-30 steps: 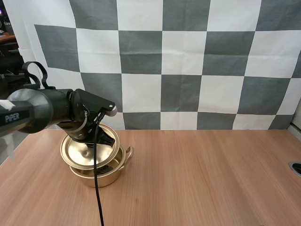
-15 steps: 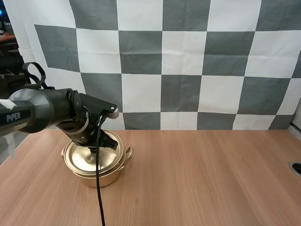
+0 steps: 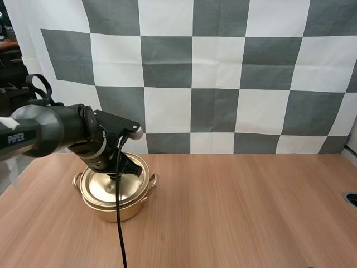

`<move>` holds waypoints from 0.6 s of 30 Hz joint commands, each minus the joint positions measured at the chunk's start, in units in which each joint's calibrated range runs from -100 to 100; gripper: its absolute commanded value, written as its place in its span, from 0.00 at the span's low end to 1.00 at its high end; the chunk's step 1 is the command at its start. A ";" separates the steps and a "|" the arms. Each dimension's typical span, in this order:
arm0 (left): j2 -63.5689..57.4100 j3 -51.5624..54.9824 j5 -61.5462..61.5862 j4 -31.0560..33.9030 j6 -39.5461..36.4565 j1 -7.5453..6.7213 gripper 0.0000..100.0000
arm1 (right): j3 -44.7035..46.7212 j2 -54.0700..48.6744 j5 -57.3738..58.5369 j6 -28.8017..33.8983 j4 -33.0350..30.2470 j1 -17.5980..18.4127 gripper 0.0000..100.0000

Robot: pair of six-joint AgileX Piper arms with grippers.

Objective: Open the pot, put the car inside, and close it

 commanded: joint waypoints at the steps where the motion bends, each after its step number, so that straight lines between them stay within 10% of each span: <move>1: 0.02 -0.07 0.01 0.01 -0.63 0.03 0.00 | 0.04 0.00 0.00 0.07 0.02 -0.03 1.00; 9: 0.02 -0.07 0.55 0.01 -1.39 0.03 0.10 | 0.04 0.00 0.00 0.07 0.02 -0.03 1.00; 18: 1.30 -0.07 0.90 0.01 -0.61 0.03 1.00 | 0.04 0.00 0.00 0.07 0.02 -0.03 1.00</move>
